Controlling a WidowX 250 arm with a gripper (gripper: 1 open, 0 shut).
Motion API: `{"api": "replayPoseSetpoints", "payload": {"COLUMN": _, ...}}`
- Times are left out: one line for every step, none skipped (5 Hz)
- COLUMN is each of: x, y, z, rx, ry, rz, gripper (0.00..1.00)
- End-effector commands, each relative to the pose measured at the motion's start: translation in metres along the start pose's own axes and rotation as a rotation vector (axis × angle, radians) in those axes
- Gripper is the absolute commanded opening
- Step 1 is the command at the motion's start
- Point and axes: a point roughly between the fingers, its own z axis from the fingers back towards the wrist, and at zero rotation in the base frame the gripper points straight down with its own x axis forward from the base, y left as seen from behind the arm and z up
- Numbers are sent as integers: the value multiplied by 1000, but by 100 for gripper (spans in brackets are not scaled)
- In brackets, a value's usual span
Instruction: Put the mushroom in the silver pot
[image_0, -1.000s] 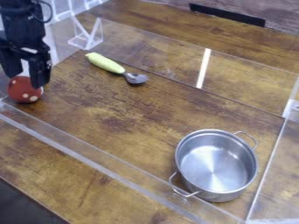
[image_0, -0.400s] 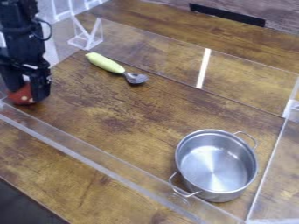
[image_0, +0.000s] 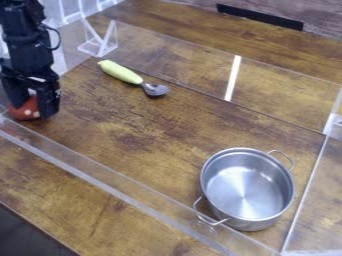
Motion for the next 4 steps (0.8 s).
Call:
{"api": "replayPoseSetpoints", "payload": {"x": -5, "y": 16, "z": -6, "rx": 5, "ry": -23, "rz": 34, "gripper": 100}}
{"api": "replayPoseSetpoints", "payload": {"x": -3, "y": 16, "z": -11, "rx": -1, "ry": -21, "rz": 41, "gripper": 100}}
{"api": "replayPoseSetpoints", "payload": {"x": -2, "y": 16, "z": -15, "rx": -6, "ry": -21, "rz": 49, "gripper": 100}}
{"api": "replayPoseSetpoints", "payload": {"x": -1, "y": 14, "z": -17, "rx": -5, "ry": -22, "rz": 48, "gripper": 0}}
